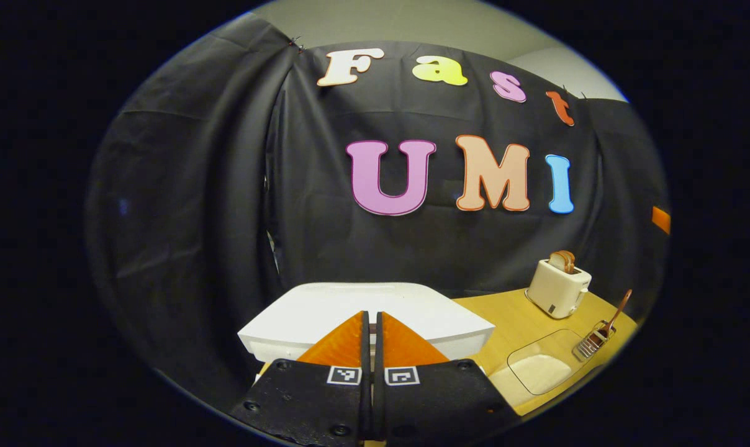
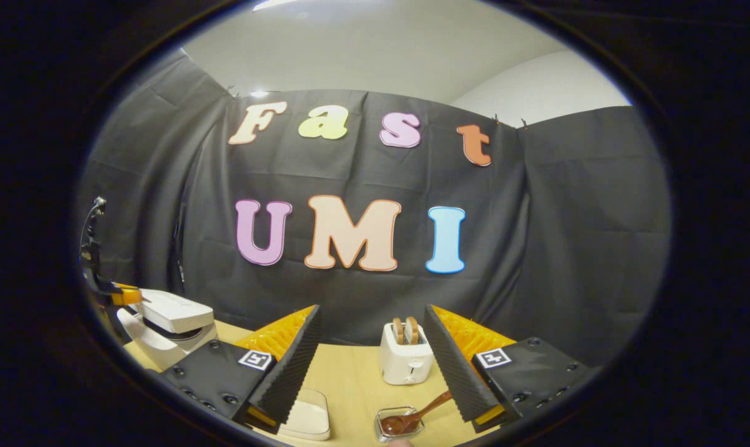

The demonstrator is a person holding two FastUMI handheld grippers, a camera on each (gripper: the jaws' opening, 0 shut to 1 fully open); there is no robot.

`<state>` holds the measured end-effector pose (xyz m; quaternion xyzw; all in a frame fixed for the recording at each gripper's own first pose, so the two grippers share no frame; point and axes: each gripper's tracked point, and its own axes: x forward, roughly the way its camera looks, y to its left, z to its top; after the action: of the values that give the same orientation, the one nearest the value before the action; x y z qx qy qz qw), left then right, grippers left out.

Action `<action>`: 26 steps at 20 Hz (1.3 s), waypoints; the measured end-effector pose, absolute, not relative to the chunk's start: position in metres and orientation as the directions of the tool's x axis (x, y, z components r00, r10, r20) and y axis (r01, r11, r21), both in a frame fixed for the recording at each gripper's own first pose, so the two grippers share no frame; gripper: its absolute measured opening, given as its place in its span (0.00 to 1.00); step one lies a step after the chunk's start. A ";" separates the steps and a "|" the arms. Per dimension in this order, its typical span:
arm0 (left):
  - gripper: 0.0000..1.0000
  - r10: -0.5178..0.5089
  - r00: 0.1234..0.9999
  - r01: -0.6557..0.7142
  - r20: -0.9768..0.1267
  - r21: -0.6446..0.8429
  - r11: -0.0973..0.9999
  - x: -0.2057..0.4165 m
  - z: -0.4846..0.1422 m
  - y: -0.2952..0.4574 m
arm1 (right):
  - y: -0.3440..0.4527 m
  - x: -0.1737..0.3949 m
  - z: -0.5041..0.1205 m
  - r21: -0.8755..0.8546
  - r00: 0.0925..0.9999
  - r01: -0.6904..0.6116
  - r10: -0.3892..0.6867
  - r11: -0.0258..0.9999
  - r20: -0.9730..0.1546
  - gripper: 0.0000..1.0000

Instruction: Close the left gripper, press the button to open the rice cooker; take a wooden spoon from the chopstick holder with the right hand, scoop a spoonful of rice and pour it into the rice cooker, then put the wooden spoon back into the chopstick holder.

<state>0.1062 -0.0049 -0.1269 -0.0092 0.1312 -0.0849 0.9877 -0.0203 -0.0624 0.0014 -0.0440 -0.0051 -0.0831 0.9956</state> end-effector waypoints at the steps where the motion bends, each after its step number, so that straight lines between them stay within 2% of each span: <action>1: 0.00 -0.166 0.955 0.163 -0.248 -0.030 0.986 0.108 -0.120 -0.005 | -0.066 -0.021 0.001 -0.084 0.986 0.168 -0.167 0.982 0.019 1.00; 8: 0.00 -0.156 0.964 0.157 -0.217 -0.015 0.988 0.120 -0.095 -0.008 | -0.085 -0.017 0.006 -0.066 0.985 0.173 -0.171 0.983 0.031 1.00; 10: 0.04 -0.167 0.968 0.170 -0.186 0.001 0.985 0.122 -0.080 -0.013 | -0.090 -0.016 0.006 -0.064 0.985 0.170 -0.168 0.983 0.035 1.00; 11: 0.10 -0.170 0.969 0.175 -0.178 0.012 0.985 0.123 -0.076 -0.015 | -0.093 -0.015 0.005 -0.061 0.986 0.168 -0.166 0.984 0.036 1.00; 17: 0.12 -0.175 0.977 0.183 -0.124 0.053 0.982 0.131 -0.047 -0.025 | -0.104 -0.002 -0.005 -0.051 0.991 0.137 -0.136 0.989 0.009 1.00; 18: 0.18 -0.183 0.977 0.189 -0.109 0.049 0.981 0.127 -0.039 -0.033 | -0.108 0.001 -0.006 -0.050 0.991 0.136 -0.136 0.989 0.004 1.00; 22: 0.96 -0.225 0.972 0.227 -0.072 0.020 0.974 0.110 -0.020 -0.060 | -0.125 0.015 -0.018 -0.039 0.991 0.133 -0.134 0.990 -0.027 1.00; 23: 0.93 -0.230 0.971 0.232 -0.067 0.012 0.973 0.106 -0.016 -0.066 | -0.131 0.018 -0.021 -0.039 0.990 0.133 -0.134 0.990 -0.033 1.00; 26: 0.93 -0.233 0.971 0.233 -0.057 -0.012 0.972 0.088 -0.007 -0.077 | -0.147 0.026 -0.031 -0.047 0.992 0.121 -0.123 0.991 -0.035 1.00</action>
<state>0.0884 -0.0775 -0.0071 -0.0025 0.0292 -0.1175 0.9926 0.0262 -0.1467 -0.0312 -0.0224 0.0189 -0.0612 0.9977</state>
